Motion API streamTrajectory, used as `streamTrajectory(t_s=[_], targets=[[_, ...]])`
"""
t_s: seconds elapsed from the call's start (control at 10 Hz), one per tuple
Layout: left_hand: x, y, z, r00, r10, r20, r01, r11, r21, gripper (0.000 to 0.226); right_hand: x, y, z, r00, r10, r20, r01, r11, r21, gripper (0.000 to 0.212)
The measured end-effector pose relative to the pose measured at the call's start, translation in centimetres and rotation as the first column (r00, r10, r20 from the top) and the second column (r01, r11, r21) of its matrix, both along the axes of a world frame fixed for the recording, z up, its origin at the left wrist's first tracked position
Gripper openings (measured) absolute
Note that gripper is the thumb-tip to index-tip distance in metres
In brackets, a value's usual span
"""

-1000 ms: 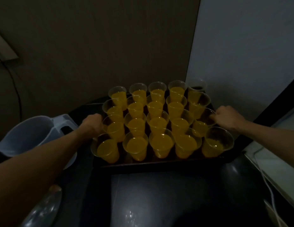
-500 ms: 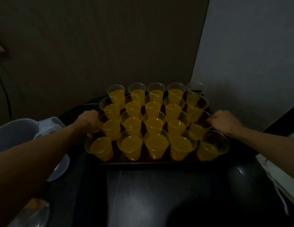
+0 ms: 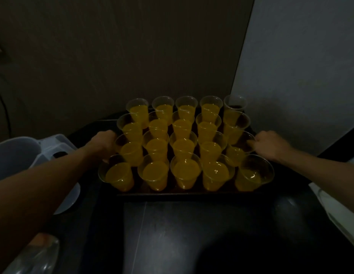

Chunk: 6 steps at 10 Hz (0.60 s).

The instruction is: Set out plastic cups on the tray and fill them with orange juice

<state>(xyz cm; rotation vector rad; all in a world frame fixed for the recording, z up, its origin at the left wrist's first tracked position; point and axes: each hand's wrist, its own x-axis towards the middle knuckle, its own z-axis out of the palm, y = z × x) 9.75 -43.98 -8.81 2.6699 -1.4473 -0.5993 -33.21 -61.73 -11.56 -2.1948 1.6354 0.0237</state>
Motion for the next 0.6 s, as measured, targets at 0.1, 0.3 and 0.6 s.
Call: streamTrajectory(t_s=[0.1, 0.3, 0.6], targets=[[-0.1, 0.0, 0.2, 0.999, -0.022, 0.032, 0.023, 1.0, -0.014, 0.013, 0.0, 0.1, 0.5, 0.997, 0.043, -0.058, -0.044, 0.999, -0.015, 0.052], [-1.2, -0.6, 2.1, 0.998, -0.058, 0.021, 0.058, 0.998, 0.04, 0.011, 0.8, 0.5, 2.4, 0.906, 0.134, -0.402, -0.21, 0.966, -0.152, 0.079], [-1.5, -0.4, 4.5, 0.973, -0.123, 0.197, 0.124, 0.992, 0.006, 0.006, -1.5, 0.5, 2.9, 0.933, 0.065, -0.355, -0.127, 0.98, -0.156, 0.076]])
